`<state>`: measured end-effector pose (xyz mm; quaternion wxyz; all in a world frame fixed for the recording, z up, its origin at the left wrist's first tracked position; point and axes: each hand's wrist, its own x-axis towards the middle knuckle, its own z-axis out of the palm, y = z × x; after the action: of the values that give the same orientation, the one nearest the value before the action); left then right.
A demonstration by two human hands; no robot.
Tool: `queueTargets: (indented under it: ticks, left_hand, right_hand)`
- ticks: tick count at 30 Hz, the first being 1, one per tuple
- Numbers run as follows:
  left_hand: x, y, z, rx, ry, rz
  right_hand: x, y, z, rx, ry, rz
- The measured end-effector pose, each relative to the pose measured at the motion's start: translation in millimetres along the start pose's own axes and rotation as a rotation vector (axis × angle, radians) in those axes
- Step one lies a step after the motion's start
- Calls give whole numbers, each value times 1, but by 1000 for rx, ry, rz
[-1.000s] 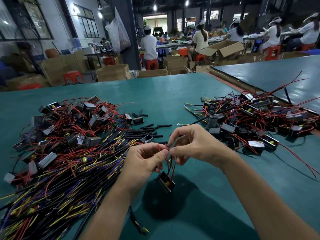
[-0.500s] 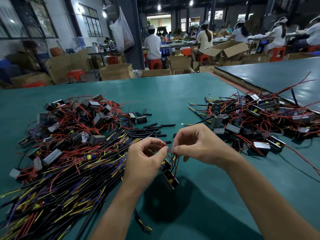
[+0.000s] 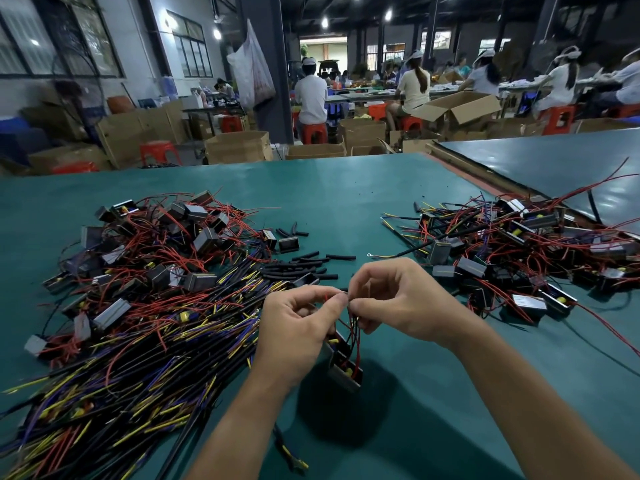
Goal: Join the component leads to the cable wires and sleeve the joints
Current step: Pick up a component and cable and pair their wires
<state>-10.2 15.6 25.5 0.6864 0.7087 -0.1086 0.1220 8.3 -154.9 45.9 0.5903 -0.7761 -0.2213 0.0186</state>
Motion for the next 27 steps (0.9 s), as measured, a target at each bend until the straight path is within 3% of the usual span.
queueTargets:
  ticks: [11,20,27]
  left_hand:
    - [-2,3,0,-59,-4,-86]
    - [1,4,-5,-333,-124,-470]
    - [0,6,-1,-305,-53,-411]
  right_hand:
    - [-2,1,-1,56,-62,17]
    - [-6,1,-7,242,-158,63]
    - [-6,3,-8,256,-104,53]
